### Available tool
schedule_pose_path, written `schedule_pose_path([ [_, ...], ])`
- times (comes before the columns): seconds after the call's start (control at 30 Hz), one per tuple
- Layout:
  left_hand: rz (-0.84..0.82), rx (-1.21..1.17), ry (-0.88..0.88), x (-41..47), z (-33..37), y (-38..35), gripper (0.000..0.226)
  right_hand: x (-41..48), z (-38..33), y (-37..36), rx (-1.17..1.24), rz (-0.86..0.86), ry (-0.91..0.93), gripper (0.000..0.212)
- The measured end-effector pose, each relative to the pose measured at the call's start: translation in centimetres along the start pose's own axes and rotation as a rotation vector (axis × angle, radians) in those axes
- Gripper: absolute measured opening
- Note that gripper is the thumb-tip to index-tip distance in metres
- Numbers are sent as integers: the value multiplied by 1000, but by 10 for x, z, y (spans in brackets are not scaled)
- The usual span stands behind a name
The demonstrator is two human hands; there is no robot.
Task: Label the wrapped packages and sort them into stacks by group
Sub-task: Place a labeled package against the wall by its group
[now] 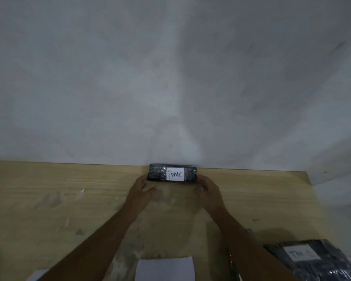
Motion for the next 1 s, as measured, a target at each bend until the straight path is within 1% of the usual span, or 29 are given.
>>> schedule_pose_path([
  [0.07,15,62,-10,-8,0,3,60,-8,-3,9,-64,9,5,42],
  [0.13,103,99,-35,-26,1,2,60,-24,-14,25,-94,126,48,30],
  [0.2,181,94,-99,-46,4,-3,49,-39,-24,42,-122,220,117,19],
  [0.27,139,70,-123,-68,4,-14,36,-59,-29,59,-189,215,138,20],
  [0.43,-197,95,-11,-132,-10,-49,27,-113,-19,101,-431,158,36,36],
  [0.53,-295,108,-2,-165,-18,-66,28,-144,-3,111,-547,130,27,47],
  [0.6,-344,114,-4,-179,-21,-74,27,-159,10,109,-611,80,39,59],
  [0.67,-370,139,-18,-192,-23,-80,25,-171,23,104,-678,16,-4,77],
  [0.73,-379,167,-34,-201,-26,-84,23,-179,33,98,-710,-12,-20,91],
  [0.87,-360,189,-44,-212,-30,-81,22,-192,41,88,-719,15,-35,98],
  [0.97,-355,186,-51,-216,-29,-74,20,-195,50,85,-748,-34,-58,110],
  [1.0,-353,183,-52,-217,-30,-71,21,-195,53,85,-725,-48,-54,111],
])
Point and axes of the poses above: each hand's wrist, its own x-axis towards the middle knuckle, its own y-axis out of the back of the hand, z = x × y, the point moved 2 cm from there along x, towards the middle knuckle, and after that the axes turned 2 degrees about x, right-handed, at the moved point
